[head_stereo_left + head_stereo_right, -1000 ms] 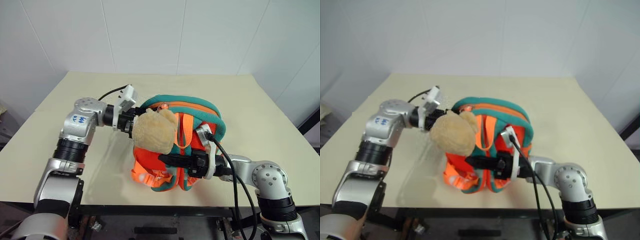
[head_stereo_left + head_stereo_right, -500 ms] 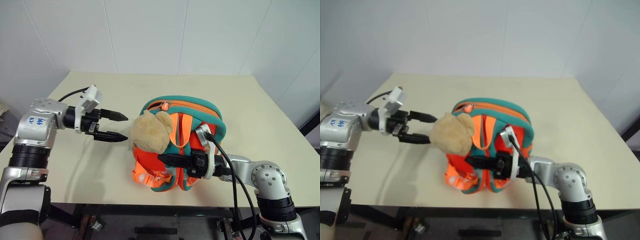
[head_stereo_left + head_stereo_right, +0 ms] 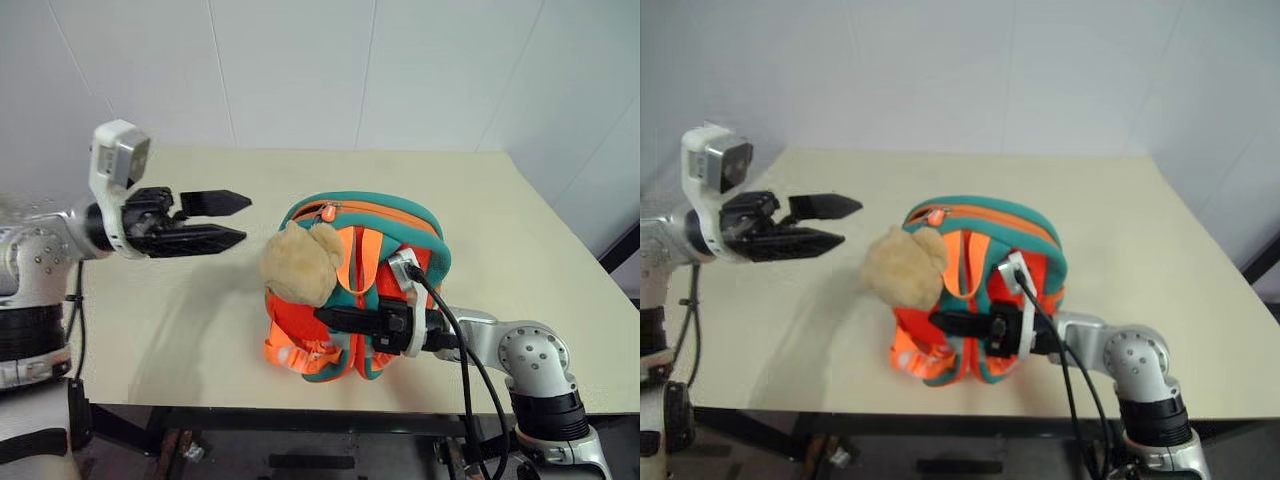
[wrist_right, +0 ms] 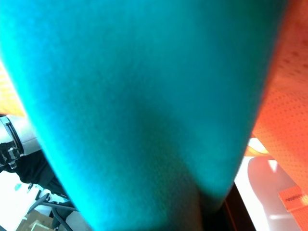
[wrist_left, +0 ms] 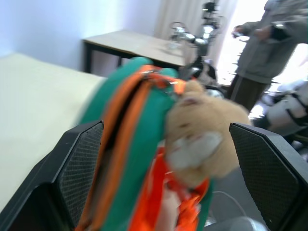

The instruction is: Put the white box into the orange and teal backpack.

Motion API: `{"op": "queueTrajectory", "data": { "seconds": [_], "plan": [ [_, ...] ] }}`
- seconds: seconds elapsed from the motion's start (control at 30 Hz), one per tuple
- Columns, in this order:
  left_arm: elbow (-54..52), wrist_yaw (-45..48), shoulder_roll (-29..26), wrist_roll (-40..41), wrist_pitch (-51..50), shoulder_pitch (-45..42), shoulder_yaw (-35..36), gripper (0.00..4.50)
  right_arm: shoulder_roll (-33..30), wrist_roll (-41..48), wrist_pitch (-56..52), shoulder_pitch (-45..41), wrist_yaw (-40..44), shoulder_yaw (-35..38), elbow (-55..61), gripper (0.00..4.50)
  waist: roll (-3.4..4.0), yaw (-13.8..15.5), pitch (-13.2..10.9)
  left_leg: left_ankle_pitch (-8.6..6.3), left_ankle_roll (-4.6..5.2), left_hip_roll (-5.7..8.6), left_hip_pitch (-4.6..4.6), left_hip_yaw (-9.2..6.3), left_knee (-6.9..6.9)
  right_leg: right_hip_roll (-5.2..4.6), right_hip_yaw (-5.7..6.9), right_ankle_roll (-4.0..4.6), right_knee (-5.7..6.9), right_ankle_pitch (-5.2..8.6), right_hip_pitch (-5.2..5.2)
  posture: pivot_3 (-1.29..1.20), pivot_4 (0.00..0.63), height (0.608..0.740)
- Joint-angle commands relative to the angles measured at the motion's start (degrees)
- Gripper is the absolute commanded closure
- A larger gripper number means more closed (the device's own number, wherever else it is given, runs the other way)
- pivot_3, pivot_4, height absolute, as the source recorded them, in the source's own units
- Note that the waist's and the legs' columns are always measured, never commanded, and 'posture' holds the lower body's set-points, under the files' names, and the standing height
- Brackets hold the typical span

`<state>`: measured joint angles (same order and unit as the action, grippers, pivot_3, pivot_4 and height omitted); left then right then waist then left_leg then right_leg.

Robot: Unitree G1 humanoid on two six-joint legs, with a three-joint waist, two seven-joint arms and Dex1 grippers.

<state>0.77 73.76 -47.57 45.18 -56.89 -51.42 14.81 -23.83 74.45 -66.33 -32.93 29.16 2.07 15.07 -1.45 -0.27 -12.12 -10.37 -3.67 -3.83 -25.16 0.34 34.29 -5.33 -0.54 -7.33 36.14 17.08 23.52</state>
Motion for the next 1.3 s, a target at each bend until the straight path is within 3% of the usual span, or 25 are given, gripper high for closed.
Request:
{"op": "queueTrajectory", "data": {
  "seconds": [0.03,0.17,0.4,0.73,1.07,1.3],
  "plan": [
    [-6.80,-4.44,2.25,3.35,-0.68,1.18,-0.07,0.01,0.64,-0.09,0.32,-0.81,1.02,-0.41,0.20,4.46,0.00,0.00,0.00,0.00,0.00,0.00,0.00,0.00,0.02,0.00,0.00,0.00,0.00,-0.01,0.00,0.00,0.150,0.740],
    [-9.38,-8.14,5.25,4.68,-0.87,2.13,-1.71,0.01,0.97,-0.32,0.37,-0.91,1.18,-0.52,0.17,4.46,0.00,-0.21,0.00,0.00,0.00,0.00,0.04,0.02,0.04,0.02,-0.05,-0.01,0.07,-0.01,0.01,0.00,0.150,0.740],
    [-10.85,-8.90,5.79,6.92,-2.19,1.50,-4.44,0.01,1.36,-0.52,0.35,-0.74,0.94,-0.27,0.45,4.46,-0.01,-0.17,0.01,0.00,0.00,0.00,0.04,0.03,0.05,0.02,-0.09,-0.01,0.05,-0.01,0.00,0.00,0.150,0.740],
    [-11.35,-6.63,2.93,10.76,-6.07,-1.03,-6.39,0.01,1.77,-0.85,0.64,-0.57,0.65,-0.13,0.67,4.46,-0.01,-0.19,0.00,0.00,0.00,0.00,0.03,0.03,0.05,0.02,-0.09,-0.01,0.02,-0.01,0.01,0.00,0.150,0.740],
    [-7.33,-2.57,-2.68,7.94,-2.30,-4.45,-5.61,0.01,2.44,-1.23,0.75,-0.61,0.55,-0.01,0.68,4.46,-0.01,-0.62,0.00,0.00,0.00,0.00,0.02,0.06,-0.07,0.03,-0.09,0.00,-0.09,-0.01,0.04,0.00,0.150,0.740],
    [-9.36,-1.36,-5.35,9.60,-4.35,-1.81,-6.37,0.01,2.61,-1.70,0.91,-0.96,0.96,-0.09,0.16,4.46,-0.01,-0.92,0.00,0.00,0.00,0.00,0.01,0.06,-0.07,0.02,-0.09,0.00,-0.12,0.00,0.03,0.00,0.150,0.740]
  ]
}}
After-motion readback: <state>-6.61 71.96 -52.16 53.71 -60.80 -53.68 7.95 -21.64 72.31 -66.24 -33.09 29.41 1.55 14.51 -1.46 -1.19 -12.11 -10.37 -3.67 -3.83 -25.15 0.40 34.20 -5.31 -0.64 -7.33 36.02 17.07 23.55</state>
